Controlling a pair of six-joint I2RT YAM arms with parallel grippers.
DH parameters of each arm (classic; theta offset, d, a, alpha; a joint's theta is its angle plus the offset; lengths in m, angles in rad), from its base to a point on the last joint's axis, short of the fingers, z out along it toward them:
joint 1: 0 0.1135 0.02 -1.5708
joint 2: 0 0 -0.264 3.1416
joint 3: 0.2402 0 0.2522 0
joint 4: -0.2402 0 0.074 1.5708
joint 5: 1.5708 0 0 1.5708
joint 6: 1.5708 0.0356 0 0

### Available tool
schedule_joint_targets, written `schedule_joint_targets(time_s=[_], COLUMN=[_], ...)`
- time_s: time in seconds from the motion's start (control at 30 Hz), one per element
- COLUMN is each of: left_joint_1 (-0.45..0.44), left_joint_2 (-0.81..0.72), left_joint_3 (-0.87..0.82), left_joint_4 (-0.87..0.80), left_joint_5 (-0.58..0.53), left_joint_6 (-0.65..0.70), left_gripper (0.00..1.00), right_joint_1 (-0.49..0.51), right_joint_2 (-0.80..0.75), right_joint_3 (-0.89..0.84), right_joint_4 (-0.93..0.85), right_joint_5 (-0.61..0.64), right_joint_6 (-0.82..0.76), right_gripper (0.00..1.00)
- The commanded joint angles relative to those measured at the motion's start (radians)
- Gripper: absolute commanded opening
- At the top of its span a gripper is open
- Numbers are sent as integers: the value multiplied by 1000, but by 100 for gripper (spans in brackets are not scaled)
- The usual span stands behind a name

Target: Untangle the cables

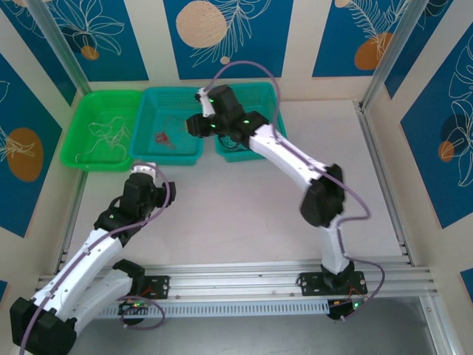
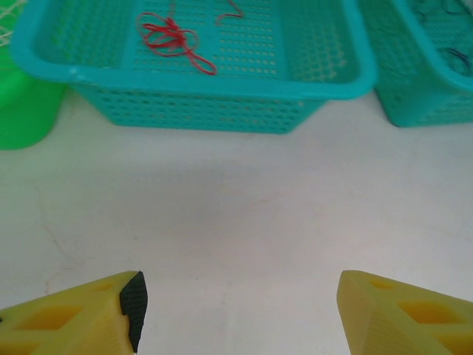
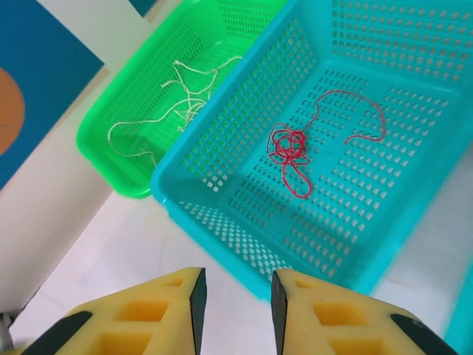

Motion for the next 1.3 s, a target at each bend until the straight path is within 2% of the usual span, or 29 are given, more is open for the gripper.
schedule_joint_targets(time_s=[0.0,0.2,0.27,0.33,0.37,0.43,0.5,0.6,0.67,0.73,0.77,0.83,0.9,0.97,1.0,1.03,1.07,1.13,1.17,1.2,1.23,1.27], left_joint_1=[51,64,75,91,95,103,113,152,208,264,275,286,296,295,294,295,300,309,316,320,321,319], left_joint_2=[18,59,72,88,100,136,170,216,256,300,325,384,468,523,554,584,627,754,742,713,744,737], left_joint_3=[-52,-149,-184,-204,-219,-251,-251,-284,-310,-319,-308,-299,-286,-228,-218,-219,-206,-210,-215,-200,-210,-208], left_joint_4=[154,348,423,475,523,613,628,708,785,848,865,948,1049,1010,1042,1095,1104,1241,1224,1149,1221,1203], left_joint_5=[-66,-196,-227,-230,-227,-241,-250,-251,-195,-90,-43,50,135,155,164,182,197,239,245,237,232,231], left_joint_6=[12,165,206,243,288,345,391,417,398,368,367,362,343,360,369,387,386,395,386,376,376,377], left_gripper=[71,78,80,82,83,83,84,87,90,92,94,98,100,100,100,100,100,100,100,100,100,100], right_joint_1=[-19,-98,-141,-207,-241,-297,-371,-488,-547,-600,-617,-635,-663,-666,-679,-682,-670,-707,-714,-712,-717,-714], right_joint_2=[-273,-743,-858,-947,-981,-1014,-1008,-931,-852,-771,-746,-693,-624,-554,-489,-450,-479,-457,-410,-444,-448,-428], right_joint_3=[-289,-907,-1060,-1190,-1263,-1386,-1470,-1523,-1553,-1564,-1535,-1554,-1534,-1486,-1504,-1501,-1480,-1552,-1580,-1550,-1549,-1570], right_joint_4=[125,291,340,393,450,559,619,624,698,804,788,948,1032,1053,1162,1197,1104,1262,1376,1243,1256,1327], right_joint_5=[135,441,507,512,521,598,648,612,570,522,492,421,350,331,296,265,259,137,118,126,114,119], right_joint_6=[-36,-50,-95,-144,-164,-173,-165,-106,-105,-102,-105,-143,-167,-220,-225,-240,-247,-255,-256,-255,-256,-258], right_gripper=[31,32,35,37,40,57,67,75,76,76,77,82,85,91,96,100,99,99,99,99,99,99])
